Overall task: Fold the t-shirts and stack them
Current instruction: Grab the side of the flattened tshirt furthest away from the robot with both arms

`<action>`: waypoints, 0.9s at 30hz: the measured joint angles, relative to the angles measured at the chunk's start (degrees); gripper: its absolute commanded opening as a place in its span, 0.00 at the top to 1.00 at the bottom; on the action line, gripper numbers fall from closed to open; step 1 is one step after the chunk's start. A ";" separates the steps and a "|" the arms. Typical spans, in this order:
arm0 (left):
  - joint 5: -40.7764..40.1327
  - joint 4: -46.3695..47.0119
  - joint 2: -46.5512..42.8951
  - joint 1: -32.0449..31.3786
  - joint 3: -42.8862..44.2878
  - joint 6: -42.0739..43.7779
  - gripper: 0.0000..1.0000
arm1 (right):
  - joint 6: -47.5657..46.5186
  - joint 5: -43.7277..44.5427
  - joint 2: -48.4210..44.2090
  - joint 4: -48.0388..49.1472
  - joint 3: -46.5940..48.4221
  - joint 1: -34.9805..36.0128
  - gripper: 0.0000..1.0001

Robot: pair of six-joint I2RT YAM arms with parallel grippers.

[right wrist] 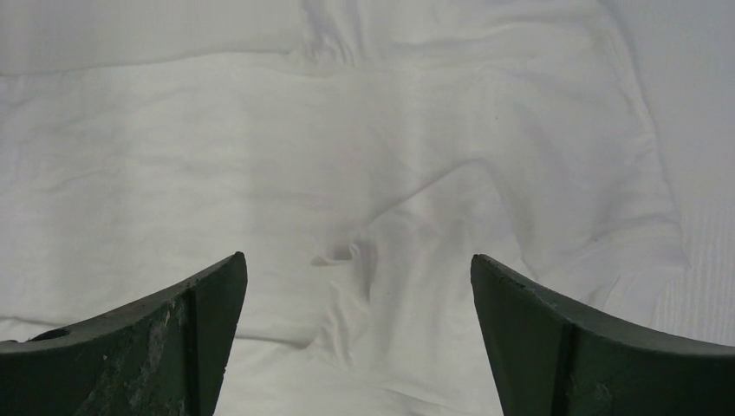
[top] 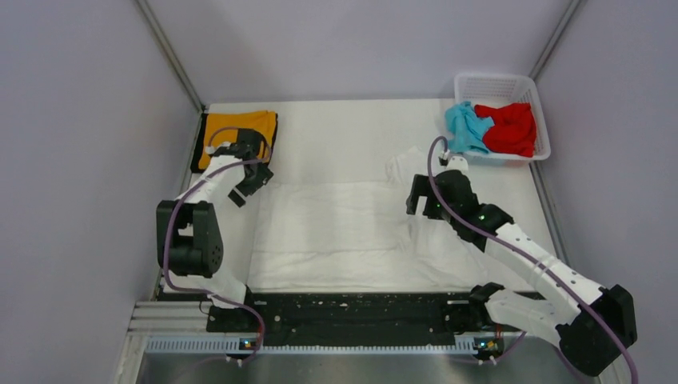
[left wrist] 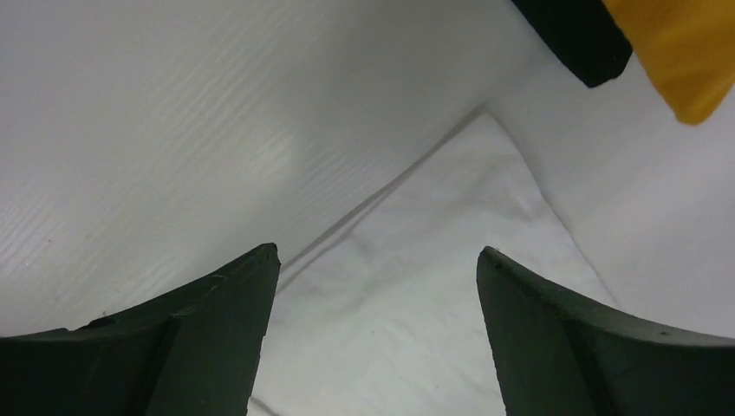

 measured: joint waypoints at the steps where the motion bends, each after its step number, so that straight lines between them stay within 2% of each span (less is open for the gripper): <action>1: -0.02 -0.07 1.64 0.68 1.05 0.28 0.14 | -0.13 0.37 0.22 0.81 0.00 0.00 0.01; 9: -0.68 0.42 11.58 2.01 8.39 0.11 0.24 | -0.07 1.44 5.57 6.21 0.00 -0.02 0.01; 11: -0.72 0.26 13.77 2.01 9.73 -0.50 0.24 | -0.07 1.64 6.16 6.73 0.00 -0.02 0.01; 16: -0.37 0.20 18.69 2.01 13.60 -2.75 0.33 | 0.39 3.28 6.34 8.55 -0.76 -0.02 0.01; 19: 0.44 0.24 20.13 1.99 14.43 -4.24 0.38 | 0.48 3.67 6.34 9.40 -1.57 -0.02 0.01; 24: 0.04 -0.39 20.57 1.27 14.49 -6.56 0.40 | 0.50 4.72 6.34 10.60 -2.62 -0.02 0.01; 27: -0.20 -0.48 20.65 0.44 14.36 -7.10 0.46 | 0.50 5.01 6.32 10.86 -3.17 -0.02 0.01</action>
